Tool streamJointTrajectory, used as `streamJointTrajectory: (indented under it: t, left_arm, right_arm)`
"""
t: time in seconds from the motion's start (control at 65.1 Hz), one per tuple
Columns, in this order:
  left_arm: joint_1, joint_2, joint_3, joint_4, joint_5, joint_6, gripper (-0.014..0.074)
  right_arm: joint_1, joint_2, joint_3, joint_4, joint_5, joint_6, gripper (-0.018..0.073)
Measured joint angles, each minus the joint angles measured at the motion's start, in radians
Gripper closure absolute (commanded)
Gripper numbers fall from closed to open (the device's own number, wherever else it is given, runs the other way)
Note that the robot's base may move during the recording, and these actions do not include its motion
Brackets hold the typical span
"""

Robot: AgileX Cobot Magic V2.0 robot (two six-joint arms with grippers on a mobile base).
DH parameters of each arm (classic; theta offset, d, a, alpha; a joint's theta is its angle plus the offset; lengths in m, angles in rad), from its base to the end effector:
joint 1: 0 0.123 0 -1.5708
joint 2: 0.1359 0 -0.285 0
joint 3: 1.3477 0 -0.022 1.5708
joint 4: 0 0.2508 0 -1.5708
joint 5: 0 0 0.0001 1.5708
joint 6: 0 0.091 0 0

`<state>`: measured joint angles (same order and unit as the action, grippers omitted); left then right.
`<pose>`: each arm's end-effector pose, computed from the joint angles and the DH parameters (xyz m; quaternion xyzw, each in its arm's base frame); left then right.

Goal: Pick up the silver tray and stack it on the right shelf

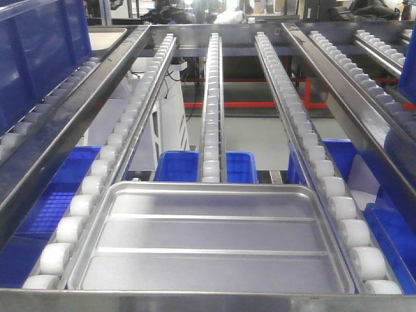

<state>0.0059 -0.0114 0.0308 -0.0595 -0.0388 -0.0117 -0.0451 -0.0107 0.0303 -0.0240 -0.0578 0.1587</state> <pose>0.0564 0.0005 0.2069 -0.0266 0.6679 -0.0235 0.7434 0.0562 -0.0024 0.2088 0.0589 0.6588 0.0341 0.7492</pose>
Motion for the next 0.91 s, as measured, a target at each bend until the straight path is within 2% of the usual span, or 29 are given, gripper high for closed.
streamJointTrajectory:
  t: [0.783, 0.906]
  left_arm:
    - [0.0, 0.0, 0.0, 0.0, 0.0, 0.0, 0.0687]
    - [0.0, 0.0, 0.0, 0.034, -0.002, 0.03, 0.0687]
  right_arm:
    - [0.0, 0.0, 0.0, 0.0, -0.002, 0.0, 0.0502]
    - [0.0, 0.0, 0.0, -0.032, -0.004, 0.0, 0.0502]
